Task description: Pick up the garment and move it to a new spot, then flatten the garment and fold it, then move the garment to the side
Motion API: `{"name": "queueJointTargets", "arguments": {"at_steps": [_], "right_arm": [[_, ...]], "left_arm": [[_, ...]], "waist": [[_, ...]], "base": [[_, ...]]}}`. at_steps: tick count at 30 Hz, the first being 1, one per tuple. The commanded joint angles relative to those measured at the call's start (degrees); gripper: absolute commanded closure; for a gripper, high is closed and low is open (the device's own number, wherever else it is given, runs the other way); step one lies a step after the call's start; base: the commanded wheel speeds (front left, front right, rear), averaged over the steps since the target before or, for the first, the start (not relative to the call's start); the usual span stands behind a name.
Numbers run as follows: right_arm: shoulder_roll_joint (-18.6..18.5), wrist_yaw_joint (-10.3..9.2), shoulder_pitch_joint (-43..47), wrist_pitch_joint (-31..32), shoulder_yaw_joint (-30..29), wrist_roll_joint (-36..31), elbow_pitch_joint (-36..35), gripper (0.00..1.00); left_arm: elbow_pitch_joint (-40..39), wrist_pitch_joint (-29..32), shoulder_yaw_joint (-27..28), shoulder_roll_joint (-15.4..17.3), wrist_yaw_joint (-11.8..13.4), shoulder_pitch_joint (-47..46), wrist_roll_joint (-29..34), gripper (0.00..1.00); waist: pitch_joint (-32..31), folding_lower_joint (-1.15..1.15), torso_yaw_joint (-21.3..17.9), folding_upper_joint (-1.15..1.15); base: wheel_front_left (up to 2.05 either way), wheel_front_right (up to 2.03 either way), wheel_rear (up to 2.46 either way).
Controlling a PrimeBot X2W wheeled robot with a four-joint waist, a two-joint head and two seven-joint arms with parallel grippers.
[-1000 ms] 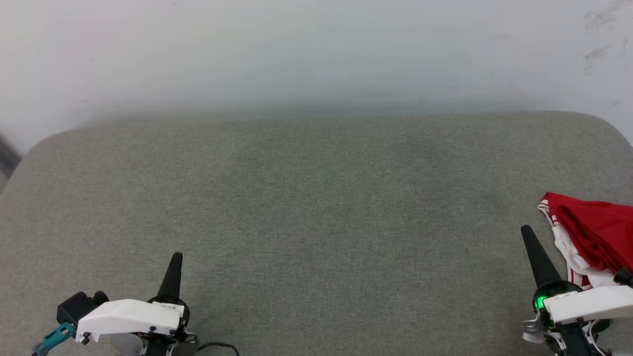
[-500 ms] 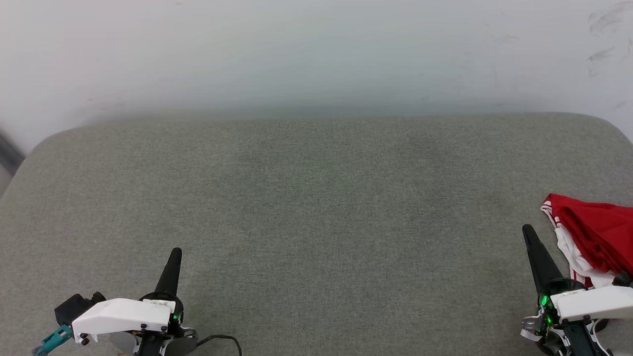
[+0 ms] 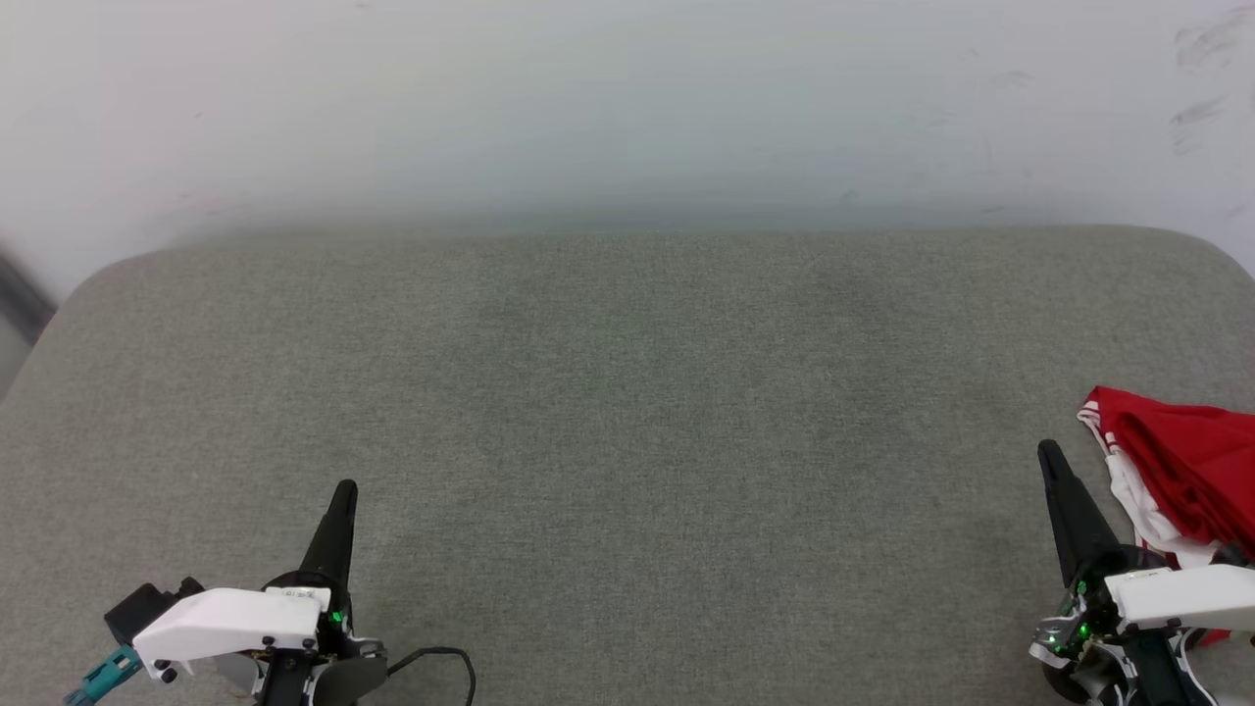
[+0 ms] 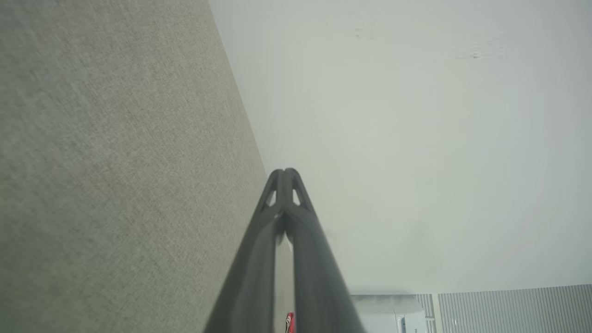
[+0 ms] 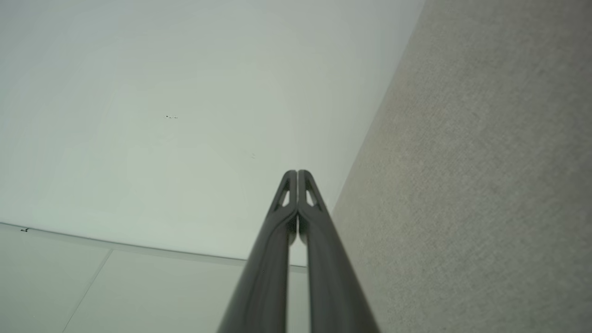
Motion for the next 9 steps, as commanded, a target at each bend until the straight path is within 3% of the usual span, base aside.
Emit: {"name": "queueJointTargets", "arguments": {"at_steps": [1, 9], "right_arm": [[0.22, -0.01, -0.85, 0.18, -0.15, 1.1, 0.17, 1.0], [0.34, -0.01, -1.31, 0.22, -0.28, 4.48, 0.98, 1.0]], "left_arm": [[-0.04, 0.34, 0.38, -0.23, -0.54, -0.87, -0.95, 1.0], [0.16, 1.24, 1.34, -0.8, -1.23, -1.2, -3.67, 1.0]], "waist": [[0.0, 0.0, 0.03, 0.0], [0.0, 0.0, 0.27, 0.0]], "base": [[0.0, 0.0, 0.0], [0.0, 0.0, 0.0]]}}
